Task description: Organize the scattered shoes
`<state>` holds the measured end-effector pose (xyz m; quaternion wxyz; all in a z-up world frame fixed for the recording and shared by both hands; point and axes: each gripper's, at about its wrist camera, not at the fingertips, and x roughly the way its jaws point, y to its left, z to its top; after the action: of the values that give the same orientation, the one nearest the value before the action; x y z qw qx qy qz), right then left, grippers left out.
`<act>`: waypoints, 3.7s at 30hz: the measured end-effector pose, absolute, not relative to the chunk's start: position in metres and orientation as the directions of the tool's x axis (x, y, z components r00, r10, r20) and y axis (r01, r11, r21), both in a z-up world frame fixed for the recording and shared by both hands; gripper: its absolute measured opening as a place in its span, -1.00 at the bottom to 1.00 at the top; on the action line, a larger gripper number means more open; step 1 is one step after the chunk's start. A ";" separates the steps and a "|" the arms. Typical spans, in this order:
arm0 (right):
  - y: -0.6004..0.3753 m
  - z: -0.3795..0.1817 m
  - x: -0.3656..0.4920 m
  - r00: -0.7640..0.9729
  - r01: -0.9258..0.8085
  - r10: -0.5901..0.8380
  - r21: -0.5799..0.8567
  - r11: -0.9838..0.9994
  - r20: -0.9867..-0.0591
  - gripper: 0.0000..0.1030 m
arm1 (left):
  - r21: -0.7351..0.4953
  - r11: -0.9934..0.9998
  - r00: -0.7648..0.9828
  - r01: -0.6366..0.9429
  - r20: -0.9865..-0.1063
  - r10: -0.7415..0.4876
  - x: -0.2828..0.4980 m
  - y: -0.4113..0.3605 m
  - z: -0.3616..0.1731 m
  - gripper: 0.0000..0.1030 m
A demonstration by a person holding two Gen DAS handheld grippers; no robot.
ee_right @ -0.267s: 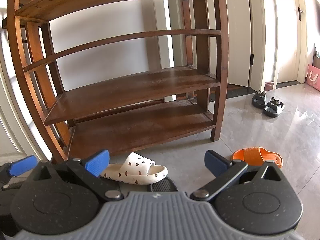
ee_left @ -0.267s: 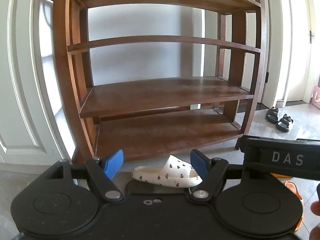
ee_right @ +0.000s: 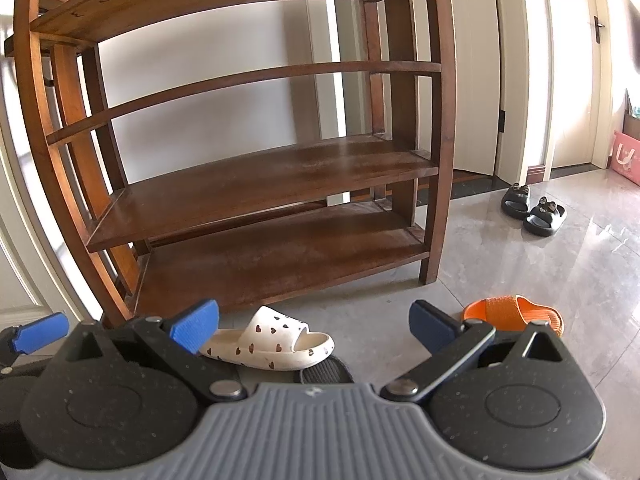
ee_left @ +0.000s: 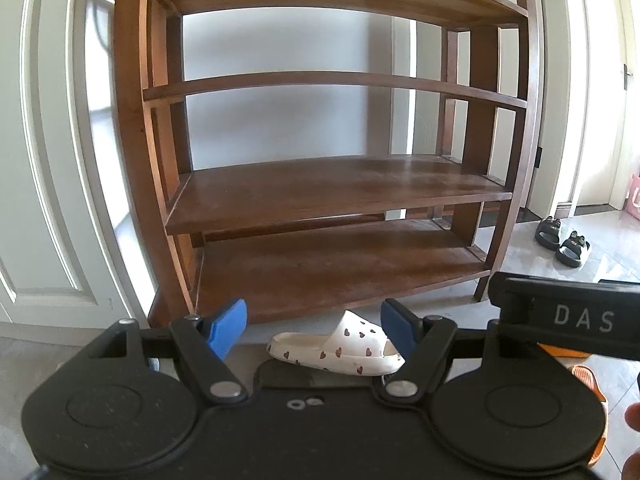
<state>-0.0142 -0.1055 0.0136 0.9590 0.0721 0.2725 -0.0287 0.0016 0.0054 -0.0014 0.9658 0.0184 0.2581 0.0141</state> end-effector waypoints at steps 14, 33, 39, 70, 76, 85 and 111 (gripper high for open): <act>-0.105 0.016 -0.008 0.847 0.103 -0.027 0.115 0.988 -0.532 0.99 | 0.026 0.999 0.866 -0.036 -0.498 0.044 0.004 0.007 -0.002 0.44; -0.103 0.012 -0.013 0.862 0.106 -0.038 0.107 0.989 -0.505 0.99 | 0.020 0.999 0.869 -0.030 -0.493 0.036 0.000 0.011 -0.001 0.44; -0.101 0.014 -0.016 0.867 0.107 -0.044 0.099 0.989 -0.497 0.99 | 0.023 0.999 0.871 -0.025 -0.490 0.034 -0.002 0.010 -0.001 0.44; -0.040 -0.008 -0.009 0.845 -0.033 0.061 0.063 0.997 -0.531 0.99 | 0.105 0.969 0.791 -0.225 -0.560 0.244 -0.031 0.119 -0.040 0.44; -0.013 -0.019 -0.011 0.824 -0.133 0.150 0.071 0.989 -0.546 0.99 | 0.050 0.957 0.757 -0.286 -0.601 0.258 -0.073 0.207 -0.074 0.44; 0.066 -0.055 -0.028 0.768 -0.368 0.290 -0.022 0.930 -0.571 0.99 | -0.016 0.930 0.662 -0.368 -0.706 0.250 -0.175 0.317 -0.154 0.44; 0.153 -0.132 -0.045 0.634 -0.503 0.243 -0.153 0.851 -0.734 0.99 | -0.338 0.938 0.657 -0.078 -0.725 -0.207 -0.170 0.347 -0.254 -0.72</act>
<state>-0.0448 0.1532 -0.1321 0.8869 -0.1745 0.3725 0.2104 -0.1701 0.3473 -0.2542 0.8937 -0.1726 0.4126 -0.0362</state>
